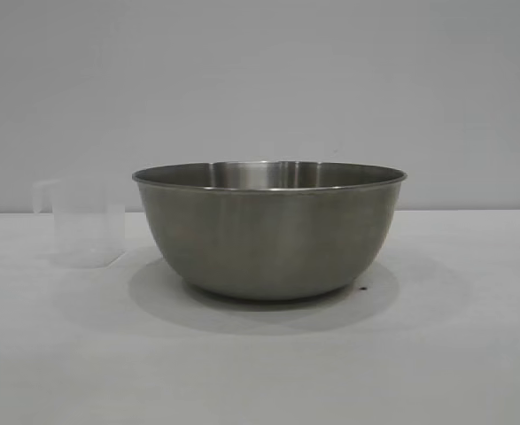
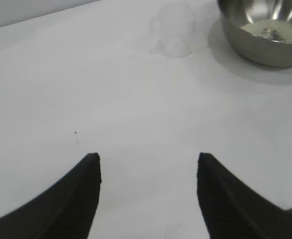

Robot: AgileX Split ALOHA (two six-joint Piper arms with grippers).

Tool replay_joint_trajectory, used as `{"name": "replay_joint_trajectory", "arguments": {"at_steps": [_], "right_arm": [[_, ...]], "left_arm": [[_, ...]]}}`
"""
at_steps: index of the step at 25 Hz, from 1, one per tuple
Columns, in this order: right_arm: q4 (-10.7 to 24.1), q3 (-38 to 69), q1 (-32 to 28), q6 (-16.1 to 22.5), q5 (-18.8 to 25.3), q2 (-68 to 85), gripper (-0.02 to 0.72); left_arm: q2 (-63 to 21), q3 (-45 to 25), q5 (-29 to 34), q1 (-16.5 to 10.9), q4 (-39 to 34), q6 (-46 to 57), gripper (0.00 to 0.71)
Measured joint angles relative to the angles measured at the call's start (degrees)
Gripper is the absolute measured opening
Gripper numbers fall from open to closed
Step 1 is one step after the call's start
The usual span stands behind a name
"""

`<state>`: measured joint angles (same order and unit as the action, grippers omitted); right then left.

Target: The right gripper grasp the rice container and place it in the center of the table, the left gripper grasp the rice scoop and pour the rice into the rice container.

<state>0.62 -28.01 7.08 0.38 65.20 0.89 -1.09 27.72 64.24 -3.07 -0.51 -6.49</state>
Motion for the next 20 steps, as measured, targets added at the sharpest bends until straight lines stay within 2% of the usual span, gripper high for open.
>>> {"name": "replay_joint_trajectory", "arguments": {"at_steps": [3, 20], "right_arm": [[0.0, 0.0, 0.0, 0.0, 0.0, 0.0, 0.232], [0.0, 0.0, 0.0, 0.0, 0.0, 0.0, 0.232]], "left_arm": [[0.0, 0.0, 0.0, -1.0, 0.0, 0.0, 0.369], [0.0, 0.0, 0.0, -1.0, 0.0, -0.1, 0.369]]}}
